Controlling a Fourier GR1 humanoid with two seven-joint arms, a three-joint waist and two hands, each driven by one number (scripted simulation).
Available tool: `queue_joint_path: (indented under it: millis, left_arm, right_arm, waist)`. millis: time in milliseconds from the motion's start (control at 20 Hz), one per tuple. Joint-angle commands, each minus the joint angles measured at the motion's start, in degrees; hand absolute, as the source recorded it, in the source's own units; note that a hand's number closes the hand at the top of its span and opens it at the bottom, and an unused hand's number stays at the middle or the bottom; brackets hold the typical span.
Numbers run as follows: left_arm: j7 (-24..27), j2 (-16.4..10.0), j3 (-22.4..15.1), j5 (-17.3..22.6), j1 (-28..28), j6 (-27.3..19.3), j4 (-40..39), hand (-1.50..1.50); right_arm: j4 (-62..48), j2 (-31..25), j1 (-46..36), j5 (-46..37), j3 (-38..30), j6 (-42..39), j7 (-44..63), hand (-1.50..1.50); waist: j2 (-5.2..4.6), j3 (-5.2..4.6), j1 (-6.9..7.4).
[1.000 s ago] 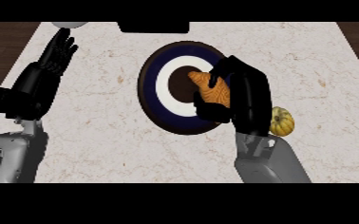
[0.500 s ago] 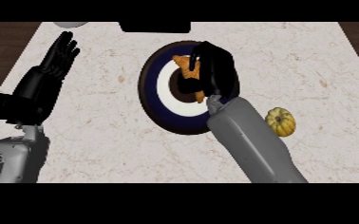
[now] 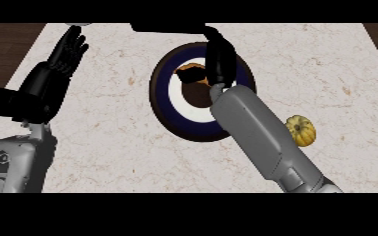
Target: Pick the croissant from the placemat and place it in the plate
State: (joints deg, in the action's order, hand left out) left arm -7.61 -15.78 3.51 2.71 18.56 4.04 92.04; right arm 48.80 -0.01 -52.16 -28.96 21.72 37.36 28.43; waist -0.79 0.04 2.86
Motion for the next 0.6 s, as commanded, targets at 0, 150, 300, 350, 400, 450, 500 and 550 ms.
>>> queue_joint_path:
  millis: [0,150,300,350,400,450,500,550]
  left_arm:
    - [2.17,0.58,0.54,0.16,-0.47,0.53,-2.55,0.00]
    - [-0.39,1.75,-1.30,-0.49,1.10,-0.21,-0.85,0.00]
    - [0.37,-0.70,1.55,0.83,-2.58,1.08,1.09,0.00]
    - [0.90,0.21,0.63,-0.28,-3.60,0.34,1.27,0.00]
    - [1.90,0.55,0.61,-0.21,0.47,0.66,-2.35,0.00]
    - [3.60,-1.53,3.38,1.62,-0.97,2.66,-3.77,0.00]
    - [0.32,-1.27,2.91,1.10,-0.15,1.45,-1.77,0.00]
    - [1.01,-0.93,2.80,1.31,0.33,1.91,-3.09,0.00]
  right_arm:
    - [0.02,0.01,0.35,8.86,2.89,6.03,-7.36,-1.50]
    - [-2.48,0.01,-0.98,11.93,-0.38,13.31,-13.22,-1.50]
    - [2.64,0.01,1.84,17.14,-3.22,13.96,-18.45,-1.50]
    - [5.24,0.01,1.73,19.19,-2.49,13.31,-18.27,-1.50]
    - [3.65,0.01,-1.00,21.79,-4.63,12.60,-19.87,-1.50]
    - [6.05,0.01,2.79,22.69,-4.75,12.07,-22.41,-1.50]
    - [6.07,0.01,4.64,23.57,-6.03,13.10,-25.30,-1.50]
    - [7.91,0.01,3.83,24.43,-4.87,14.38,-23.50,-1.50]
  waist:
    - [0.14,-0.01,-0.36]
    - [-0.11,0.05,0.30]
    - [0.39,0.05,-0.61]
    - [0.53,0.03,-0.97]
    - [0.20,0.02,-1.13]
    - [0.40,0.00,-1.75]
    - [0.48,0.02,-1.84]
    - [0.59,-0.01,-2.06]
